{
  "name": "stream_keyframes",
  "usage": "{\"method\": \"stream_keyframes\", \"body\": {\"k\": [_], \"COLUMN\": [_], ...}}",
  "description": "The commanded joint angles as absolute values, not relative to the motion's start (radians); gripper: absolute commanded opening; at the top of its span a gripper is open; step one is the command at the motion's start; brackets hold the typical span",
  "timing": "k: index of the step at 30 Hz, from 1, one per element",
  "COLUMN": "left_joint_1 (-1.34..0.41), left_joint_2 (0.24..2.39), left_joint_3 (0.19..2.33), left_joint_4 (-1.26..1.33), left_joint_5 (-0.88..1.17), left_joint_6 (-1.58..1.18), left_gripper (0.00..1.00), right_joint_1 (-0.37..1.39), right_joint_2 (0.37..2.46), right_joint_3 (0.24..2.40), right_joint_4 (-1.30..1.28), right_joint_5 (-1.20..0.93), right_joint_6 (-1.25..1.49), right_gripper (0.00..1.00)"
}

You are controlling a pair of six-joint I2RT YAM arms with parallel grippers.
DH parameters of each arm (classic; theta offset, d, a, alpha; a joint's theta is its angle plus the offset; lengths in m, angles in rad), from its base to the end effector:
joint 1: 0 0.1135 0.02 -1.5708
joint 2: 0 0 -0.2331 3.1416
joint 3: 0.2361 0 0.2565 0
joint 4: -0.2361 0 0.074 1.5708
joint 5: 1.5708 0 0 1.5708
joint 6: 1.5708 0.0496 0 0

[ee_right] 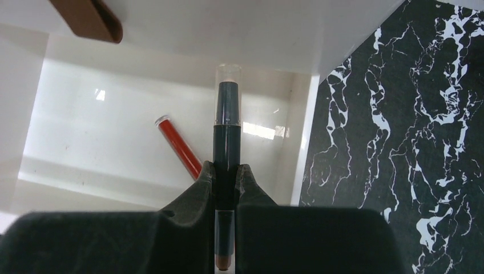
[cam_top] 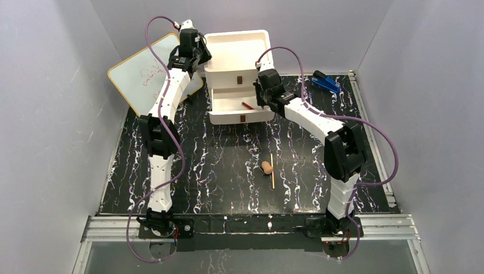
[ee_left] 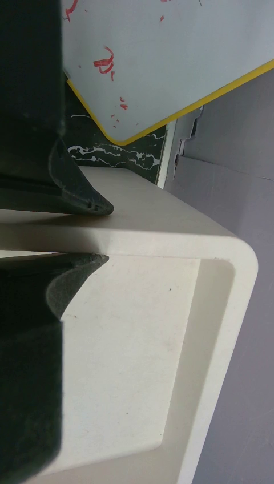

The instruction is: Organize the makeup

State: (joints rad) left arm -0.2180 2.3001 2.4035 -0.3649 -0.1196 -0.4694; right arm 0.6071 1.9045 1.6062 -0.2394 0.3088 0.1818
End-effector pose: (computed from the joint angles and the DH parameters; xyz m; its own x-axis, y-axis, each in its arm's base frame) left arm 0.5248 -0.1102 0.3409 -0.2713 -0.3999 -0.8755 -0.0230 0.9120 -0.4095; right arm 0.3835 0.2480 0.2557 -0.4732 -0.1190 -0.8729 -0.2476 0.9689 0.0022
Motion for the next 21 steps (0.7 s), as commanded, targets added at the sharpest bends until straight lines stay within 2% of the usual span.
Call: {"method": "stream_keyframes", "body": {"k": [1, 5, 6, 7, 8, 11, 15, 16, 21], "left_joint_1": [-0.198, -0.198, -0.198, -0.198, -0.198, -0.198, -0.198, -0.198, -0.197], "left_joint_2": [2.273, 2.278, 2.278, 2.278, 2.279, 2.279, 2.28, 2.28, 2.283], "left_joint_3": [2.376, 2.376, 2.376, 2.377, 2.377, 2.377, 2.376, 2.376, 2.376], "left_joint_4": [-0.443, -0.443, -0.443, -0.443, -0.443, -0.443, -0.443, -0.442, -0.443], "left_joint_5": [-0.129, -0.126, -0.126, -0.126, -0.127, -0.127, -0.127, -0.127, -0.126], "left_joint_6": [-0.489, -0.491, -0.491, -0.49, -0.489, -0.487, -0.485, -0.485, -0.485], "left_gripper": [0.0, 0.0, 0.0, 0.0, 0.0, 0.0, 0.0, 0.0, 0.0], "right_joint_1": [0.59, 0.578, 0.579, 0.579, 0.578, 0.578, 0.579, 0.579, 0.582], "right_joint_2": [1.964, 2.009, 2.022, 2.035, 2.04, 2.055, 2.039, 2.025, 1.922], "right_joint_3": [1.584, 1.651, 1.67, 1.688, 1.699, 1.731, 1.749, 1.744, 1.747], "right_joint_4": [-0.204, -0.233, -0.243, -0.249, -0.251, -0.26, -0.271, -0.264, -0.268], "right_joint_5": [0.281, 0.261, 0.26, 0.255, 0.251, 0.246, 0.251, 0.252, 0.255], "right_joint_6": [0.19, 0.189, 0.187, 0.186, 0.183, 0.176, 0.169, 0.167, 0.164], "right_gripper": [0.01, 0.01, 0.1, 0.29, 0.38, 0.59, 0.95, 0.98, 0.99]}}
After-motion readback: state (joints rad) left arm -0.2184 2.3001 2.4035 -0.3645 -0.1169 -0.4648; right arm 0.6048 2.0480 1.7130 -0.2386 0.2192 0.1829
